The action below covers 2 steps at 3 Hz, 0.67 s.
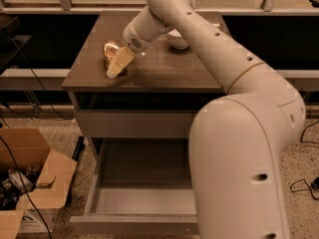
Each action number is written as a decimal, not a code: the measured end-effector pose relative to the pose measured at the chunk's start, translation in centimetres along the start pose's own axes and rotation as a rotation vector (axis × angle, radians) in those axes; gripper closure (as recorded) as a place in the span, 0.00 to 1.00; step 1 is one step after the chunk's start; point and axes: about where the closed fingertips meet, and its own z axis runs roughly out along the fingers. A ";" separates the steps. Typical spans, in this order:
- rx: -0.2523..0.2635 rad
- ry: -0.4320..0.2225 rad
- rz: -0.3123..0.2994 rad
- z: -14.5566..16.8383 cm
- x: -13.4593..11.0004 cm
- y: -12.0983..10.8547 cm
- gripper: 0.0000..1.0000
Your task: Place orange can into middle drawer
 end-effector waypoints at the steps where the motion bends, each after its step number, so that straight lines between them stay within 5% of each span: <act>1: -0.029 -0.036 0.026 2.5 -1.0 -0.6 0.03; 2: -0.046 -0.053 0.061 3.6 -1.1 -0.8 0.25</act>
Offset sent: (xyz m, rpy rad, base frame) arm 0.0281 0.0320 -0.0164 0.1038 0.0903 -0.0251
